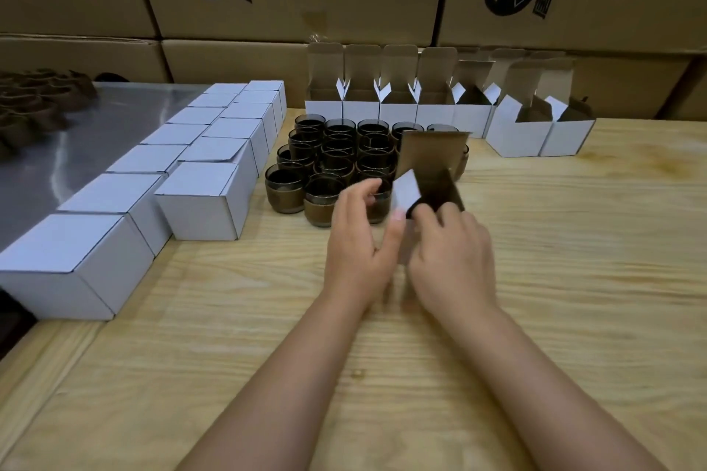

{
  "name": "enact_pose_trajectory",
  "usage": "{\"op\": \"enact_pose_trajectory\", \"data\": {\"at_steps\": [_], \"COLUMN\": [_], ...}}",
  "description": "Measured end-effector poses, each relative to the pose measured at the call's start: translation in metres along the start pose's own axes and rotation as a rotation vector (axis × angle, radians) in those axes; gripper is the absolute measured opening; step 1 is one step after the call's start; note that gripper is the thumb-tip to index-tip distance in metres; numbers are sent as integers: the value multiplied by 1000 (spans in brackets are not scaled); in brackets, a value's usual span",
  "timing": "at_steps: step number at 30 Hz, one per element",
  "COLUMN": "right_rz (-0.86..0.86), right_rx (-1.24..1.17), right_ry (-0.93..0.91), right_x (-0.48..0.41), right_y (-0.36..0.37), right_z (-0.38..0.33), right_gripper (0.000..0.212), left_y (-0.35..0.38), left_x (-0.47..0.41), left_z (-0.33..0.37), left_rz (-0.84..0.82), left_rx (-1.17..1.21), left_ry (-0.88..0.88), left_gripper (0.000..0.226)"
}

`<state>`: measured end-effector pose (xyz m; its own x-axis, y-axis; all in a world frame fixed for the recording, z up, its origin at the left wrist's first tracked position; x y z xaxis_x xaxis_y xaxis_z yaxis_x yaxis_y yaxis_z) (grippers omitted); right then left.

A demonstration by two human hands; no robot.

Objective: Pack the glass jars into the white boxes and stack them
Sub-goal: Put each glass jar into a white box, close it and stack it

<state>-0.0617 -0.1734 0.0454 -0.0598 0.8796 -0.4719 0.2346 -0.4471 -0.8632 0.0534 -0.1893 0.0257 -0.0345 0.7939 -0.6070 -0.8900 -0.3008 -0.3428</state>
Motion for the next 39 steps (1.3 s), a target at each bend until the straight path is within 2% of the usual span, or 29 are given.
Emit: {"op": "enact_pose_trajectory", "data": {"at_steps": [5,7,10,13,18,20,22,25,28,31,35,39], "right_rz": [117,179,285,404,226,263,278,180,95,49,-22,-74], "right_rx": [-67,-96,-285,-428,-865,-895,-951,-1080,-1192,-1236,-1353,-1390], "right_ry": [-116,-182,-226,-144,-52,-27,97,262,233,167,89,97], "right_x": [15,17,18,14,-1,-1,-3,-6,-12,-16,-18,-19], "right_y": [-7,-12,-22,-26,0,-1,5,23,28,28,29,32], "right_z": [-32,-29,-17,4,29,34,47,64,70,69,66,67], "right_gripper": [14,20,28,30,25,19,9,10,17,37,58,66], "left_y": [-8,-9,-7,-4,0,0,-2,-2,-1,1,6,-2], "left_x": [-2,-3,-4,-3,-3,-3,-3,-5,-3,-2,-2,-3], "left_z": [-10,-11,-10,-8,-1,1,1,-1,0,2,3,-1], "left_rz": [56,77,78,54,12,15,20,9,-1,-28,-78,2], "left_rx": [254,247,201,169,52,28,27,22,12,13,34,159], "left_ry": [-77,-91,-57,-17,70,90,78,35,18,32,35,-24], "left_gripper": [48,46,46,43,40,40,37,33,37,41,25,16]}}
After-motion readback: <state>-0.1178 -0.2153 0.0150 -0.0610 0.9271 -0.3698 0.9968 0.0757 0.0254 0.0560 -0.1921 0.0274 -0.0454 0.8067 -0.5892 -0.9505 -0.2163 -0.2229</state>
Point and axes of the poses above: each hand's wrist, its own x-axis away from the middle knuckle, its own y-axis out of the palm, z = x × y, the point moved 8 cm from there along -x, towards the middle knuckle, and after that the axes turned 5 degrees about -z, right-handed, at the moved point
